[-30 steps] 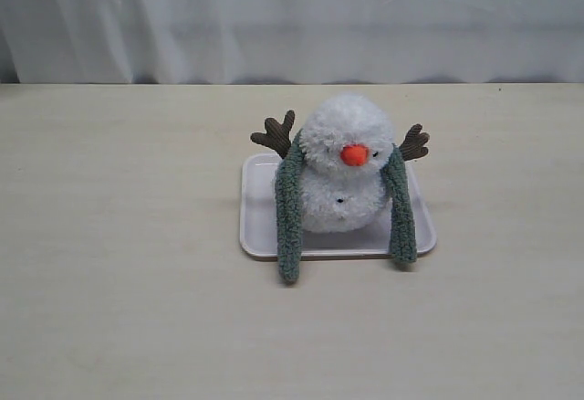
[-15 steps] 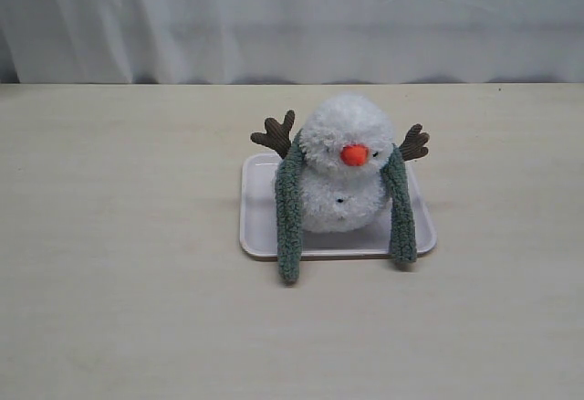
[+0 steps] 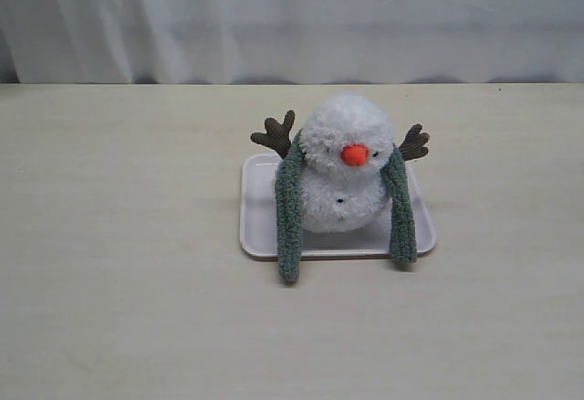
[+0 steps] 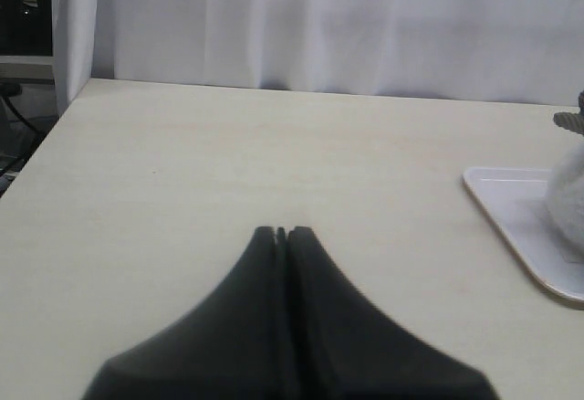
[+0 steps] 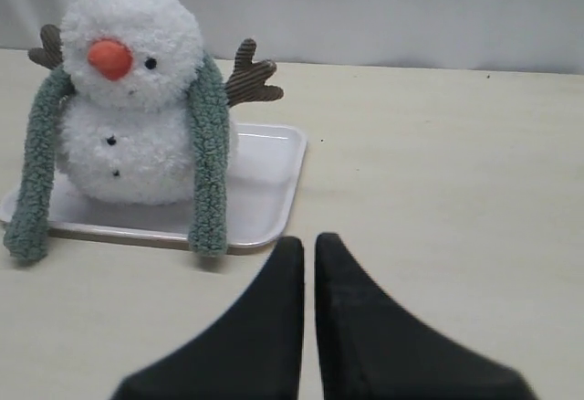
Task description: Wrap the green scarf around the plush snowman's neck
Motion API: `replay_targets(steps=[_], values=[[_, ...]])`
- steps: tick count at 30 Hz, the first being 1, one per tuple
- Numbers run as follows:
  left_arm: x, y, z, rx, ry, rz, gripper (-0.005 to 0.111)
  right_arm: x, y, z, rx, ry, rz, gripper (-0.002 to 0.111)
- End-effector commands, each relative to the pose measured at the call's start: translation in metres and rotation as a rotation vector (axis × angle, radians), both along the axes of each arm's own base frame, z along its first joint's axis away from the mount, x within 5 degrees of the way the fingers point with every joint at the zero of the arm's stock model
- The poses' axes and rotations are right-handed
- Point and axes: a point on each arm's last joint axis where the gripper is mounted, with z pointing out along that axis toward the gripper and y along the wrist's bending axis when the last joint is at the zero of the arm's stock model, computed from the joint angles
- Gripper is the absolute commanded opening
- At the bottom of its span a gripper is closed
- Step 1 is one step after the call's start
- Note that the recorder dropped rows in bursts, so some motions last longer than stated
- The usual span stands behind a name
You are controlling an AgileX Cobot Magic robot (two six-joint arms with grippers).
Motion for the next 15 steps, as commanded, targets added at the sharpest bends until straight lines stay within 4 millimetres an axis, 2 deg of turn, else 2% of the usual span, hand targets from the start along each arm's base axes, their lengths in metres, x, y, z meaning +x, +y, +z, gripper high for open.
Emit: replay_targets(steps=[1, 8, 15], values=[[0.0, -0.0003, -0.0004, 0.003, -0.006, -0.007, 0.0, 0.0005, -0.0031, 0.0006, -0.075, -0.023, -0.018, 0.004], [0.0, -0.0003, -0.0004, 0.003, -0.006, -0.007, 0.0, 0.0009, -0.006, 0.001, -0.167, -0.038, -0.028, 0.004], [0.0, -0.0003, -0.0004, 0.003, -0.006, -0.007, 0.0, 0.0009, -0.0061, 0.001, -0.167, -0.038, -0.03, 0.004]])
